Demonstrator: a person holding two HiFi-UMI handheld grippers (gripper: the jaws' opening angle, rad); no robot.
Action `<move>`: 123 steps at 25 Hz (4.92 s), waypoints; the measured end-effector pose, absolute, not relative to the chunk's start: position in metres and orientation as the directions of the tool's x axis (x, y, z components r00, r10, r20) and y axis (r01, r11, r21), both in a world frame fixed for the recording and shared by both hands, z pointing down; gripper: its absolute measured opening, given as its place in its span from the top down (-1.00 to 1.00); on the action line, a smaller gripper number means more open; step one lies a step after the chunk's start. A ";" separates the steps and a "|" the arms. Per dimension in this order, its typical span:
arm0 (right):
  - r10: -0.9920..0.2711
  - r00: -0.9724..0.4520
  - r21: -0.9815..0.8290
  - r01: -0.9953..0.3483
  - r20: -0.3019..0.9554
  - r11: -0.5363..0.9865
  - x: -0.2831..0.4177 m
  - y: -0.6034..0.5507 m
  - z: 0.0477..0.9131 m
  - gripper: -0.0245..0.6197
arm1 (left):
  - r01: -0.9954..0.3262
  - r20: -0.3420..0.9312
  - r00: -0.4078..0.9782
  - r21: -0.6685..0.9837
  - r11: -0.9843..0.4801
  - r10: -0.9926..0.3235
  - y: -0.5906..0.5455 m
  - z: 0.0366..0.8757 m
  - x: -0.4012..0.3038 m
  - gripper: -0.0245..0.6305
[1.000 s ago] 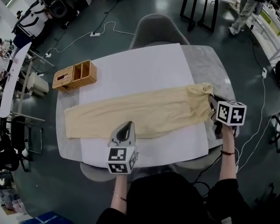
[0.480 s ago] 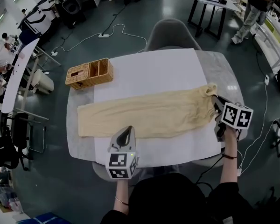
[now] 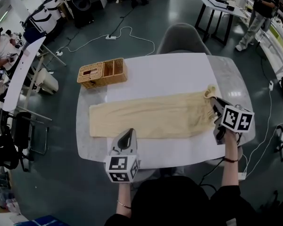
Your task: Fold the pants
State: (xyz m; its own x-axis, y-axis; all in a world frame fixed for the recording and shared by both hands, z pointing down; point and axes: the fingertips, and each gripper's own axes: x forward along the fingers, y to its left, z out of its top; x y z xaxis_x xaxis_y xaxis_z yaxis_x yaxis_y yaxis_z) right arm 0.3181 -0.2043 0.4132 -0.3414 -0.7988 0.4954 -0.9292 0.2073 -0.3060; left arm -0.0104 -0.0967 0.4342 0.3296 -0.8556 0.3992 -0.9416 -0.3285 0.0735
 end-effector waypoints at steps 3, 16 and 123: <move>-0.802 -0.357 -0.303 -0.925 0.479 0.230 0.297 -0.202 0.408 0.81 | -0.945 0.393 0.322 0.077 -0.318 -0.861 -0.092 0.432 -0.025 0.90; -0.807 -0.406 -0.323 -0.903 0.429 0.282 0.223 -0.198 0.395 0.81 | -0.954 0.381 0.295 0.075 -0.289 -0.876 -0.077 0.430 -0.081 0.90; -0.527 -0.493 -0.304 -0.861 0.692 0.407 -0.244 -0.224 0.569 0.81 | -0.952 0.522 0.275 0.267 -0.151 -0.808 -0.084 0.536 -0.323 0.90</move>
